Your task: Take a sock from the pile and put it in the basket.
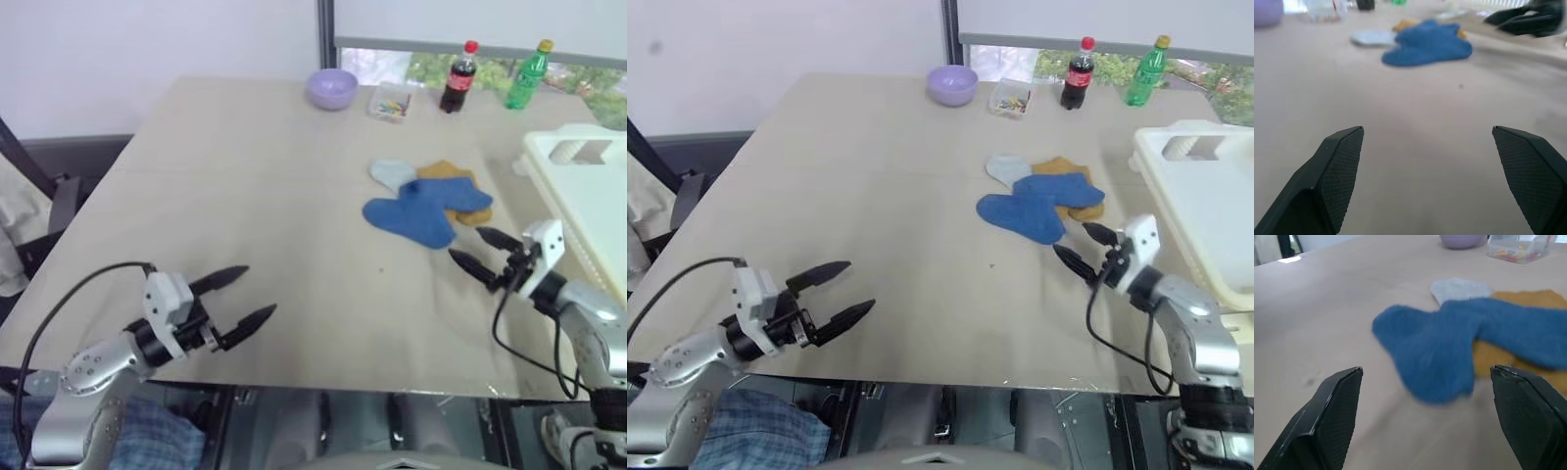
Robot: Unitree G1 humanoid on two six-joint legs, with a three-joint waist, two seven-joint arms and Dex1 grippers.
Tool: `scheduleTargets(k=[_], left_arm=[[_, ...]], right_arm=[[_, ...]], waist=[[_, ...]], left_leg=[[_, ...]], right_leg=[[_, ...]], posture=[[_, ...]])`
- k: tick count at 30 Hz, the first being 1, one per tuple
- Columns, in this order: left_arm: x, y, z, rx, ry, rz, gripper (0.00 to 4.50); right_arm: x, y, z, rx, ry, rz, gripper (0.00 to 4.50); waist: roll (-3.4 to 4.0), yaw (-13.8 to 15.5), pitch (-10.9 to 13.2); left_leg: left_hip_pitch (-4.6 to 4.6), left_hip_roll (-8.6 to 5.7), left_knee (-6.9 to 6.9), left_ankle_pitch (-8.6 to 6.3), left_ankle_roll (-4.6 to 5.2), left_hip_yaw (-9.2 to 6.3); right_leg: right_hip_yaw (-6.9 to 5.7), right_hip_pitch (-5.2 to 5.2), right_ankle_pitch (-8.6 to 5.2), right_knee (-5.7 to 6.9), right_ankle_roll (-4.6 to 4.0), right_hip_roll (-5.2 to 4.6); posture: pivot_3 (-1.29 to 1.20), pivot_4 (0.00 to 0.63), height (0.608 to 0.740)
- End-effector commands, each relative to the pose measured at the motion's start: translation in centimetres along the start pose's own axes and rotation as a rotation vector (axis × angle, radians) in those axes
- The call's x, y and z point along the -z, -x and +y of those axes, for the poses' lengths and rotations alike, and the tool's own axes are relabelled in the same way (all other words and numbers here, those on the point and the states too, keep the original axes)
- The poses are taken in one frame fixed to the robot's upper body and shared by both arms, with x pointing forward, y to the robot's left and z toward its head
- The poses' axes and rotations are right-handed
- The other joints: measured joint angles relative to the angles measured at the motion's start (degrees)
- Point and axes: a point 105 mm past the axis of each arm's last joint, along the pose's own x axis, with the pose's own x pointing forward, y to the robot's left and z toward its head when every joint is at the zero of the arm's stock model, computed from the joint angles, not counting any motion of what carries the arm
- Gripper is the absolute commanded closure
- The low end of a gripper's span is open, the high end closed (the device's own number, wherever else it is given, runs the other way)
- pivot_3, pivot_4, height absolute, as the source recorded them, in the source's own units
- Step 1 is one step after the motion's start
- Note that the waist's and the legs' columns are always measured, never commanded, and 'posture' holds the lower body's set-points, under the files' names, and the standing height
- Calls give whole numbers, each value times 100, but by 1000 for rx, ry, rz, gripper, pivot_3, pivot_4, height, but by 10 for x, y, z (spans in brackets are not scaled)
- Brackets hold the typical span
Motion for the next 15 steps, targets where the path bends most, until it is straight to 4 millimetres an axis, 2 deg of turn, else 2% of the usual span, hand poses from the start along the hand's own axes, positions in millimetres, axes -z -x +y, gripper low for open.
scheduleTargets(k=[1,8,10,13,15], left_arm=[[-13,3,1,41,-6,-25,0],[-17,7,3,66,-8,-4,0],[-16,6,3,70,-11,-1,0],[-15,5,3,74,-16,2,0],[-15,4,3,75,-19,4,0]], right_arm=[[5,-14,-10,74,21,45,227],[17,-29,-13,94,-6,80,227],[18,-33,-12,91,-14,71,594],[20,-35,-10,84,-12,70,1502],[21,-36,-10,83,-11,64,2498]], waist=[[-1,3,1],[0,-32,2],[0,-46,2],[0,-64,2],[0,-91,2]], left_leg=[[-2,-2,0,0,1,3],[1,-1,1,1,1,16],[2,1,1,1,1,16],[3,2,2,1,1,16],[3,2,2,1,1,16]], right_leg=[[0,0,0,-1,0,0],[-1,1,1,3,1,10],[-1,1,1,4,1,14],[-1,1,1,6,0,18],[-1,1,1,6,0,18]], posture=[[0,150,730],[0,150,730],[0,150,730],[0,150,730],[0,150,730]])
